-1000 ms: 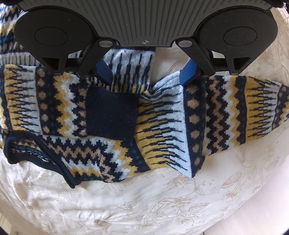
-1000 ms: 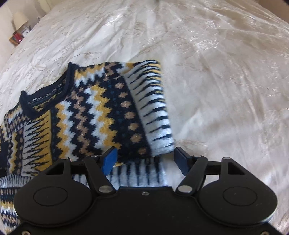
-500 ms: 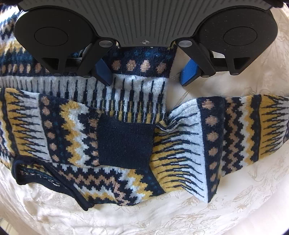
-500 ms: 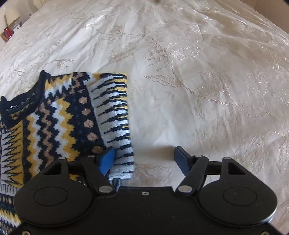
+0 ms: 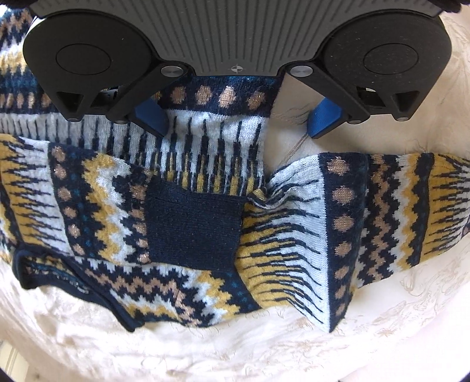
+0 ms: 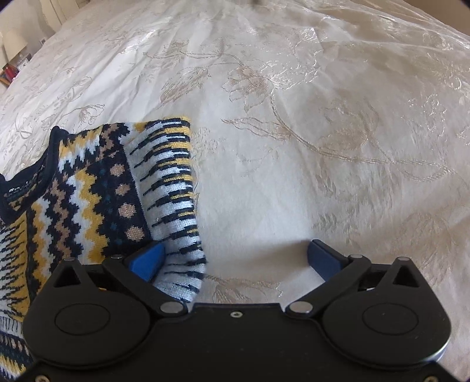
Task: Fold small clothes
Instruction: 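Lay the sleeve on the body and open the right gripper, then grasp the other navy sleeve cuff with the left gripper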
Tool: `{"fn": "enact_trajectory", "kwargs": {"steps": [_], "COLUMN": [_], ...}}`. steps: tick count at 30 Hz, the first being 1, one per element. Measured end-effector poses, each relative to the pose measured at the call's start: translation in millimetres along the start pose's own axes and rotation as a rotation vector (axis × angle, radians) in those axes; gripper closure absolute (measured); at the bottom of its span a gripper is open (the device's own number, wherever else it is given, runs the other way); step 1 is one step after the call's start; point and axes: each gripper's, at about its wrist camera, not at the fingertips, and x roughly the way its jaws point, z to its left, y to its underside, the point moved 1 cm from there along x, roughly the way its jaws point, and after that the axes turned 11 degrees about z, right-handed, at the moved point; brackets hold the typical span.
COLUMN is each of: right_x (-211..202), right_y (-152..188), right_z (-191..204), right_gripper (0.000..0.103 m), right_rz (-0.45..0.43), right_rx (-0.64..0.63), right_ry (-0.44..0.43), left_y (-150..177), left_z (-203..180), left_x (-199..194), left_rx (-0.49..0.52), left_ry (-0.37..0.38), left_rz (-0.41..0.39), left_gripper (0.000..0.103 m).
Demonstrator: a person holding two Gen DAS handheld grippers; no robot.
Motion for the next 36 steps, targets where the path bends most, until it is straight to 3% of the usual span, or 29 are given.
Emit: {"fn": "enact_trajectory", "kwargs": {"steps": [6, 12, 18, 27, 36], "right_x": [-2, -9, -37, -93, -117], "right_y": [16, 10, 14, 53, 100], "right_z": [0, -5, -1, 33, 103], "right_gripper": [0.000, 0.000, 0.001, 0.001, 0.001], "right_rz": [-0.103, -0.071, -0.095, -0.158, -0.137], "right_rx": [-0.041, -0.034, -0.022, -0.077, -0.220], "right_ry": [-0.002, -0.034, -0.052, -0.152, -0.251], "left_y": [10, 0, 9, 35, 31], "left_z": [-8, -7, 13, 86, 191], "left_x": [-3, -2, -20, -62, -78], "left_rx": [0.014, 0.016, 0.003, -0.115, -0.290], "left_ry": [-0.017, 0.025, 0.100, 0.102, 0.045], "left_rz": [-0.025, 0.018, 0.009, -0.062, -0.119], "left_gripper": [0.000, 0.001, 0.021, 0.021, 0.021]}}
